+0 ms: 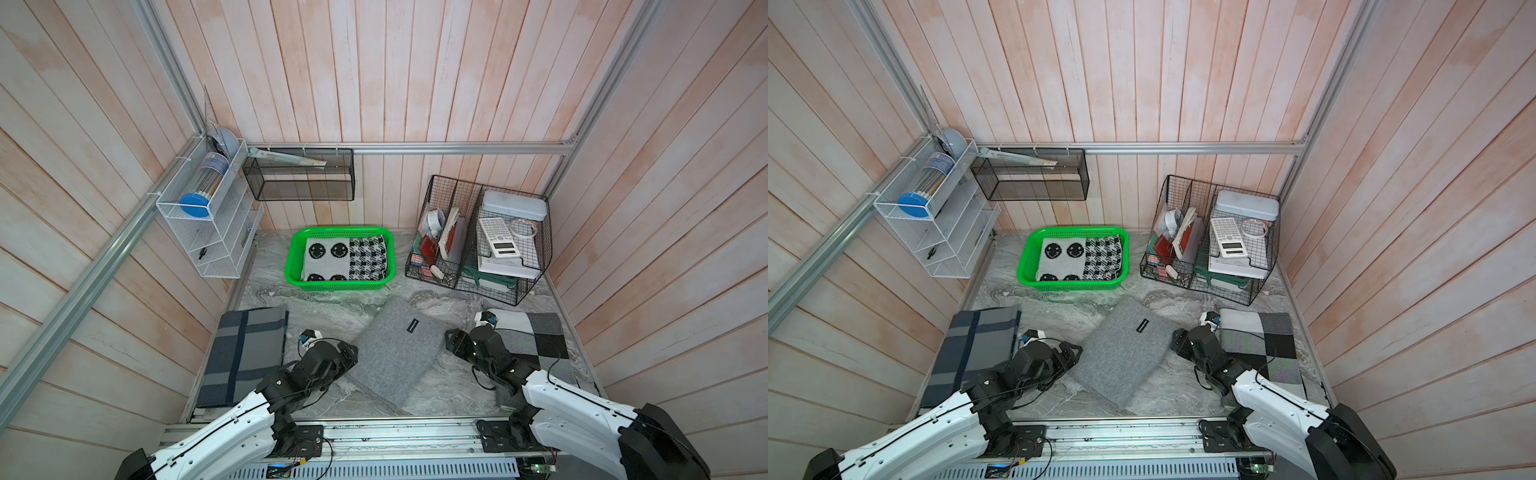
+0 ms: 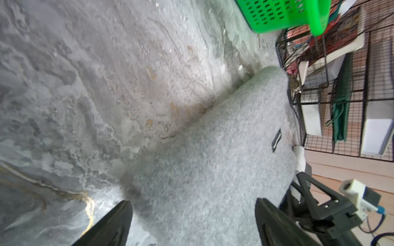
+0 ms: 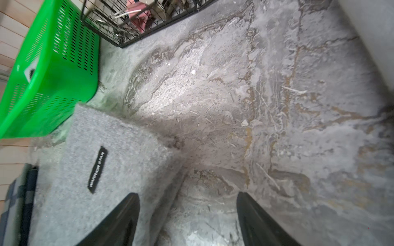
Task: Put the folded scarf in the basket
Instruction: Adjust the scarf at the center of the board.
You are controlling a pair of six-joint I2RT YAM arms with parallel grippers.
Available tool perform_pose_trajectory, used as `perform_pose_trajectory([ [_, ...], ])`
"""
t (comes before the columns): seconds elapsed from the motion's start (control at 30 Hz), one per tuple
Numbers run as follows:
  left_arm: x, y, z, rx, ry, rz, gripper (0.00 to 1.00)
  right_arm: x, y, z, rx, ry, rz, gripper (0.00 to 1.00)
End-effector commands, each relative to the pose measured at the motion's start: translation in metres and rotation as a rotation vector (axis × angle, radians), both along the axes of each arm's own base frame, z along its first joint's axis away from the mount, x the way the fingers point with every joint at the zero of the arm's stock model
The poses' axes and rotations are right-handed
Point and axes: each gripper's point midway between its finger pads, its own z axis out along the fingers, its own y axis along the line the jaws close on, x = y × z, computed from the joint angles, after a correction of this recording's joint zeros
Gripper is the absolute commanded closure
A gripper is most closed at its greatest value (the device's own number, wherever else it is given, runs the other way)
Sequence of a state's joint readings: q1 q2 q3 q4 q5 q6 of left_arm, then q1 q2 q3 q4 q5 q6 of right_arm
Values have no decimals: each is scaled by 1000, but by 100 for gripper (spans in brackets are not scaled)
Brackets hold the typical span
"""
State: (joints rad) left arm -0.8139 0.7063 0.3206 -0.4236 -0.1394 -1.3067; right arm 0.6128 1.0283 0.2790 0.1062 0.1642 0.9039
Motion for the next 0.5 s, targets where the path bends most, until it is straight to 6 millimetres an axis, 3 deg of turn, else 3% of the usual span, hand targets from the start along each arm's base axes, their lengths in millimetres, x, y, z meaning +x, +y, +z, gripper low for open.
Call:
perform_pose_trajectory([
  [0.0,-3,-2,-11,-7,25,48,5,21,19,23,5,-62,83,23],
  [0.17,-5,-15,-20,11,27,37,6,31,30,14,3,-33,113,32],
  [0.33,1,-26,-31,-24,17,44,18,27,43,1,-27,41,215,63],
  [0.47,13,-14,-32,38,-39,104,26,11,44,-14,-25,97,256,84],
])
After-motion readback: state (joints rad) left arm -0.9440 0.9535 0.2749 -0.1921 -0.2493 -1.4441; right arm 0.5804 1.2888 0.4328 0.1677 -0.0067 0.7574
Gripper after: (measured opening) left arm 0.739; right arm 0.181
